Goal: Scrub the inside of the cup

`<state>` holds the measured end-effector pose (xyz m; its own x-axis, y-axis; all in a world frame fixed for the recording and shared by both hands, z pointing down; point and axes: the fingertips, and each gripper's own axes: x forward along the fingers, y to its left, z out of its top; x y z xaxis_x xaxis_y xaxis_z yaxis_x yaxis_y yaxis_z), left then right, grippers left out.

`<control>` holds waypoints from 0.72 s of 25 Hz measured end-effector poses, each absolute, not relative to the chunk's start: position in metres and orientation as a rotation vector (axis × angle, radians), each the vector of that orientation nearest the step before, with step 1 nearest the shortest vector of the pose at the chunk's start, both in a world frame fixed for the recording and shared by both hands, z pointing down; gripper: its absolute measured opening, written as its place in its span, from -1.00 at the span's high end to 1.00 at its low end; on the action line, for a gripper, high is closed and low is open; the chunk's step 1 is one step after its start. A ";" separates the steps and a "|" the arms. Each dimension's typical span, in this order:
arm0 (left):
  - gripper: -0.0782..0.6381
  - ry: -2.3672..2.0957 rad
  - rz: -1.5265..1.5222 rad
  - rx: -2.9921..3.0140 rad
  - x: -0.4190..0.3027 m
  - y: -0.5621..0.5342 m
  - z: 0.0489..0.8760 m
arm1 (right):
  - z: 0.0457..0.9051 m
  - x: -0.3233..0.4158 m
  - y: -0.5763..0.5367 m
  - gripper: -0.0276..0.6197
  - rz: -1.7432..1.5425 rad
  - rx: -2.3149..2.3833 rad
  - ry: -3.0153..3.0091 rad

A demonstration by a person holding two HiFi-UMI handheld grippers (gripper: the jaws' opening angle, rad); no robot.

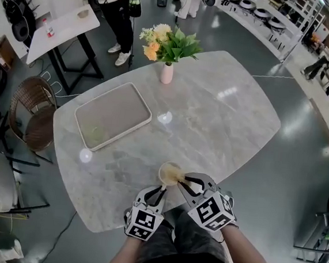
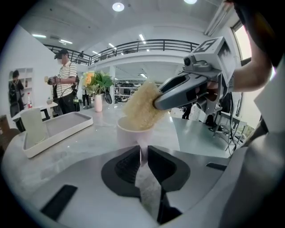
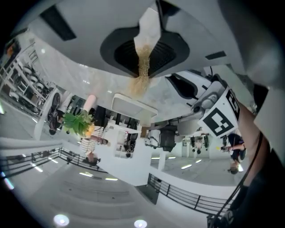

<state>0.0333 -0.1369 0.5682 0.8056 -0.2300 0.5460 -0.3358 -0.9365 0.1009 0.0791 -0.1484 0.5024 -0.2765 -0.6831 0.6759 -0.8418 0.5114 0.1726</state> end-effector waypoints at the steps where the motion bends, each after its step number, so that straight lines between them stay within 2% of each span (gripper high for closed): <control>1: 0.61 -0.446 0.807 2.796 0.033 -0.137 0.568 | 0.505 0.078 -0.150 0.73 0.279 1.179 -2.026; 7: 0.61 -0.463 0.819 2.769 0.034 -0.141 0.570 | 0.516 0.072 -0.162 0.73 0.280 0.807 -1.941; 13: 0.61 -0.485 0.830 2.738 0.034 -0.140 0.571 | 0.543 0.060 -0.166 0.73 0.062 0.450 -1.765; 18: 0.61 -0.482 0.817 2.723 0.036 -0.139 0.573 | 0.565 0.059 -0.176 0.73 -0.056 0.387 -1.683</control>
